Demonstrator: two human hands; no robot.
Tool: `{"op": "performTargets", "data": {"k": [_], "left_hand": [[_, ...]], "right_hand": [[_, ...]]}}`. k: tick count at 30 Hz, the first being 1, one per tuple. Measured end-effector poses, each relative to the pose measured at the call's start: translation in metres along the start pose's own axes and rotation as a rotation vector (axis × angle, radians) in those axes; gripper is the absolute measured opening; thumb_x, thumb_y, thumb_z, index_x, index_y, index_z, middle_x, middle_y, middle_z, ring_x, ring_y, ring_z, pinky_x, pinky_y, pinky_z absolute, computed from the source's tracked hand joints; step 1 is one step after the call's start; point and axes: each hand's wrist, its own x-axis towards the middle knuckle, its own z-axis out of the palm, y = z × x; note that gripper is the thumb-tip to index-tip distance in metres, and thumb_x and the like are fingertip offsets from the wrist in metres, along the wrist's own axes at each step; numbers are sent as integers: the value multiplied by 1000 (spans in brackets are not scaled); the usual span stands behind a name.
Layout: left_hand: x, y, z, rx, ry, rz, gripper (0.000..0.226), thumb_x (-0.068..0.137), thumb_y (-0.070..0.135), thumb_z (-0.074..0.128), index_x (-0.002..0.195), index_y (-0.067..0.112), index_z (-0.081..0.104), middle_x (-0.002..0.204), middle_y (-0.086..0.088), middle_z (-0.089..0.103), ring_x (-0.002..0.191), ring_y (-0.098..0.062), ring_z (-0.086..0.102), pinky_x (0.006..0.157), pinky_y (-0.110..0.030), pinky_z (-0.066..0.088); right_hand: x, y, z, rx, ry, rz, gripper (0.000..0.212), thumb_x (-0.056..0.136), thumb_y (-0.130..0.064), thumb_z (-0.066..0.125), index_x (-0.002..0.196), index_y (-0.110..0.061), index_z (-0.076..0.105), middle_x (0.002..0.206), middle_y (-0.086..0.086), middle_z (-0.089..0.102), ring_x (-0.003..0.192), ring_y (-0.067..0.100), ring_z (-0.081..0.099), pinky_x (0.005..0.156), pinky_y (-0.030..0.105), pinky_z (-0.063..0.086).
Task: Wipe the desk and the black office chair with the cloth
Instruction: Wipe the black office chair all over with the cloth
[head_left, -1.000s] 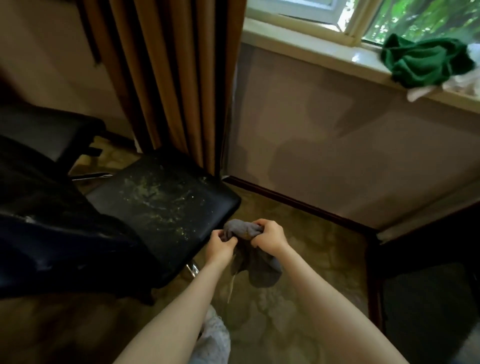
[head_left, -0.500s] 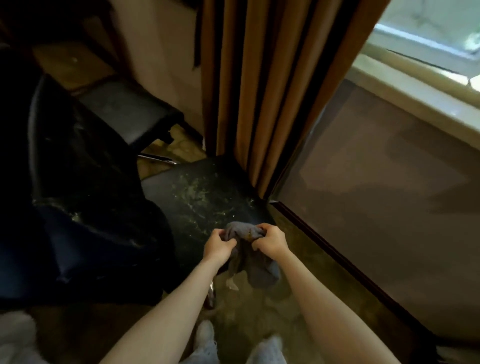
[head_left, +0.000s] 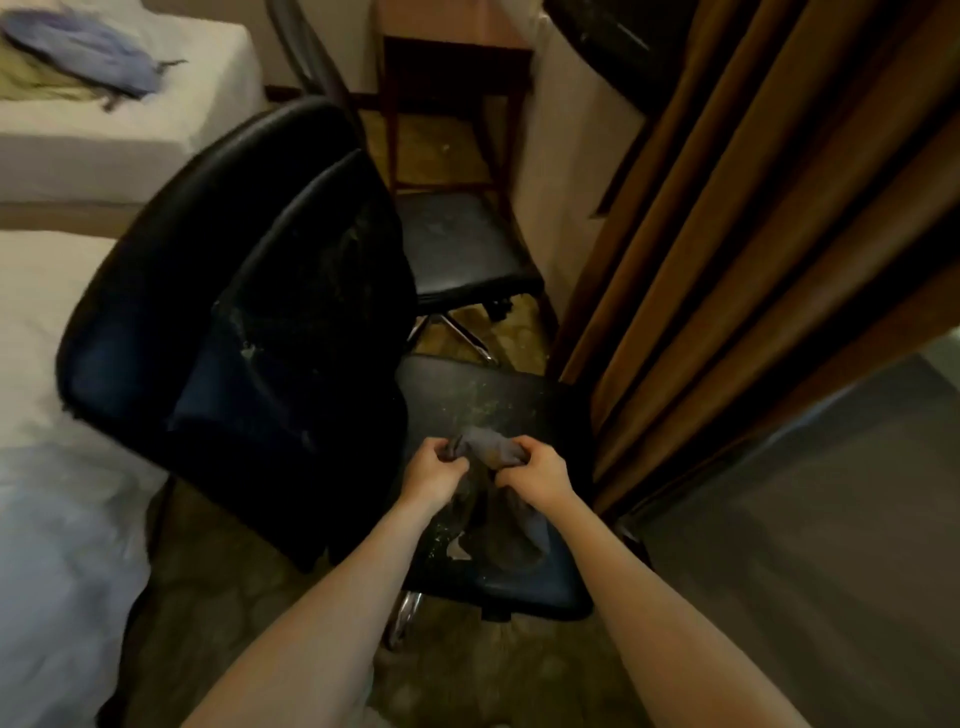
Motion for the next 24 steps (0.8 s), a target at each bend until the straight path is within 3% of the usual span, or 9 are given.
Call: {"op": "performTargets", "data": {"k": [6,10,14,24], "left_hand": [[-6,11,-26,-107,141,-16,41,90,18,58,129,12,48,121,-11,57,109,-28,57,94,-41,50],[2,13,-58,-150,203,-60,40,89,20,59,128,13,50,120,-9,58,108,-26,58,94,-41,50],[16,28,-81,-163,251,-32,39,88,21,60,126,14,51,119,-8,58,108,-25,57,93,-39,50],[8,74,-136,-111,445,184,52,91,18,56,140,18,40,137,-2,48,125,-19,47,100,-28,38]], "right_hand": [[14,-20,-2,36,-206,-201,61,82,-7,68,137,-11,43,118,-1,53,114,14,50,78,14,40],[25,-40,16,18,-265,-309,50,84,-10,67,131,-8,50,120,6,58,115,23,54,81,19,43],[44,-68,27,51,-167,-347,38,85,-15,66,122,-11,57,115,7,63,109,23,58,84,30,48],[75,-166,23,110,-11,-509,19,82,-24,67,99,-19,64,95,2,66,91,18,60,70,28,41]]}}
